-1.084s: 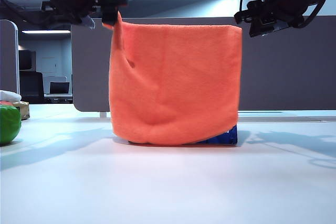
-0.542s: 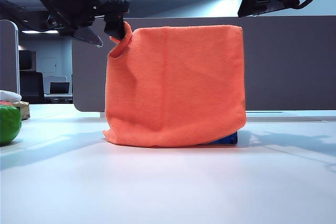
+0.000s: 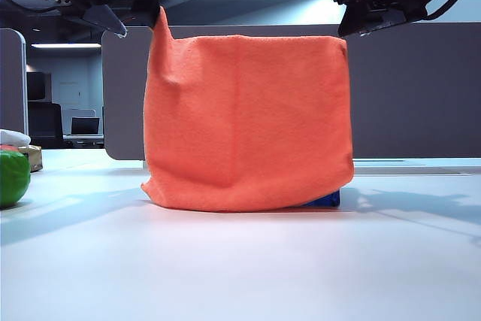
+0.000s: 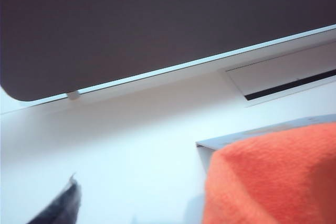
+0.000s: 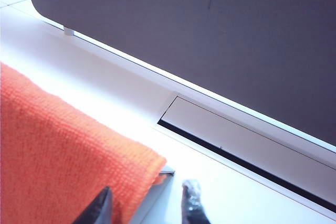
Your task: Pick up the cloth from the table and use it to cover the mirror.
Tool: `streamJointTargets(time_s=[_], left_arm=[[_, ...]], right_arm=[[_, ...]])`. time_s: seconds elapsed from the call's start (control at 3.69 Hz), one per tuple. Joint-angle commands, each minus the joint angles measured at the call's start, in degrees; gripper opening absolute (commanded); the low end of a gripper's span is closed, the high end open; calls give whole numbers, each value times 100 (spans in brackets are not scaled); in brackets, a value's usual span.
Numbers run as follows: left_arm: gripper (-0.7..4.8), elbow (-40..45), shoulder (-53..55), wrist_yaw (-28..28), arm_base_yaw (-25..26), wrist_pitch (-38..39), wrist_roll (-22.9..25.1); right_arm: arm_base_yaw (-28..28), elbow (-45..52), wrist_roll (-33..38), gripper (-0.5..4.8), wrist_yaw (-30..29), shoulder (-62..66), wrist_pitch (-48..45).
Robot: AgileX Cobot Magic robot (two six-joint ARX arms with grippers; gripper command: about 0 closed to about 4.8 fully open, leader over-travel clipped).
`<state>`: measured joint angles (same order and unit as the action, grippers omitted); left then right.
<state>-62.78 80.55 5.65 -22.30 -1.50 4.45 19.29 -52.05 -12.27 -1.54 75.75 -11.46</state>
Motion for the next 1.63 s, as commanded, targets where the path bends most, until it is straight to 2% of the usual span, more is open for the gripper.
streamJointTargets(time_s=[0.27,0.54,0.81,1.08,1.35,1.63], left_arm=[[350,-20,-13,118,-4,-245,28],[350,-20,-13,118,-4,-245,26],[350,-20,-13,116,-4,-247,24],[350,-20,-13,118,-4,-245,26],[350,-20,-17,634,175,-367,26],[350,-20,-17,706,186,-372,24]], right_arm=[[-20,-22,24,171,-431,376,-417],[-35,-24,24,171,-308,433,-619],[-35,-22,24,47,-308,481,-721],[-35,-22,24,34,-308,481,-719],[-35,-22,22,-5,-306,481,-610],[-35,-22,20,-5,-306,481,-570]])
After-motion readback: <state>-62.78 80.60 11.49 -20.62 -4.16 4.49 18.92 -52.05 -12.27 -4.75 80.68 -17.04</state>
